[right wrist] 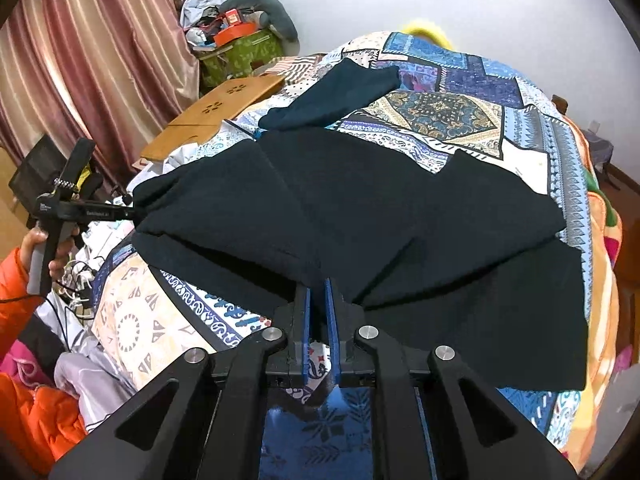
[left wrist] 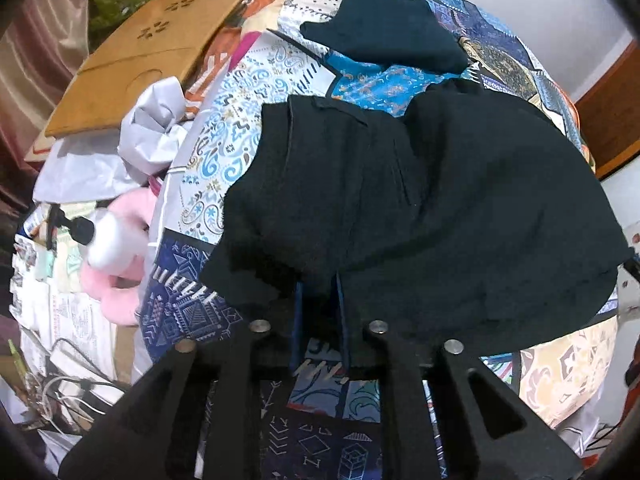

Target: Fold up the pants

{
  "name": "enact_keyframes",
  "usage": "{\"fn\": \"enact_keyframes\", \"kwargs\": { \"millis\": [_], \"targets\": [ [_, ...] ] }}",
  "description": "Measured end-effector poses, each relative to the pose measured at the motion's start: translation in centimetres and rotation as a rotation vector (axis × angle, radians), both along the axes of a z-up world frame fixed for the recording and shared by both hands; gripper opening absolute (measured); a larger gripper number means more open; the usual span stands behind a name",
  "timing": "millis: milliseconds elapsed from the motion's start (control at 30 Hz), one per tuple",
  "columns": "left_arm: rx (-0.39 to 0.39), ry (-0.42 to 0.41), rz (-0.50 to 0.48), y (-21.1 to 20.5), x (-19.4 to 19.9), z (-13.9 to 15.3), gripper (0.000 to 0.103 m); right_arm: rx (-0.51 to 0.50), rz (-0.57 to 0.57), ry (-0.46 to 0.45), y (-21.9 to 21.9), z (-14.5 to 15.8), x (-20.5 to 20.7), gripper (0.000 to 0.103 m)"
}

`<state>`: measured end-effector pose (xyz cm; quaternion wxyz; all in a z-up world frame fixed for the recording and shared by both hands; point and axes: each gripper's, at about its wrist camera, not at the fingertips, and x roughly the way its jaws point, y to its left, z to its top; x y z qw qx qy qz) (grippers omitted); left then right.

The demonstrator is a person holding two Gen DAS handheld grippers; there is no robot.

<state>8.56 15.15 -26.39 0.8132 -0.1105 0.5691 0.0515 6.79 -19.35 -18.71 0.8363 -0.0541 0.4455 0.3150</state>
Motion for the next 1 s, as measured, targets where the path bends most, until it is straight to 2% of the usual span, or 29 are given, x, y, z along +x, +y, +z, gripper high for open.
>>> {"fn": "enact_keyframes", "kwargs": {
  "millis": [67,133,200,367,433,500,600,767,1000],
  "targets": [
    [0.041,-0.025,-0.001,0.1,-0.2,1.3,0.025,-0.014,-0.007,-0.004,-0.2,0.6,-0.1,0.015],
    [0.075,-0.054,-0.001,0.1,-0.3,2.6,0.033,-0.006,-0.022,-0.009,-0.8,1.4,0.0,0.026],
    [0.097,-0.105,0.000,0.3,-0.2,4.6,0.050,0.030,-0.045,-0.027,-1.9,2.5,0.4,0.029],
    [0.146,-0.218,-0.018,-0.1,1.8,8.6,0.064,0.027,-0.140,-0.057,-3.8,3.9,3.0,0.034],
    [0.156,-0.249,-0.024,-0.4,3.2,9.5,0.073,0.020,-0.172,-0.049,-4.2,4.0,4.4,0.040],
    [0.177,-0.278,-0.028,-0.9,4.9,9.9,0.079,0.014,-0.203,-0.031,-4.7,3.6,6.7,0.041],
    [0.202,-0.293,-0.038,-1.7,7.6,9.7,0.084,-0.018,-0.239,-0.004,-5.0,2.8,9.6,0.041],
    [0.214,-0.269,-0.055,-2.8,12.2,8.1,0.085,-0.048,-0.266,0.076,-5.0,0.2,15.0,0.041],
    [0.183,-0.231,-0.088,-4.1,16.6,5.1,0.085,-0.125,-0.260,0.168,-3.2,-4.3,21.6,0.041]
  ]
}}
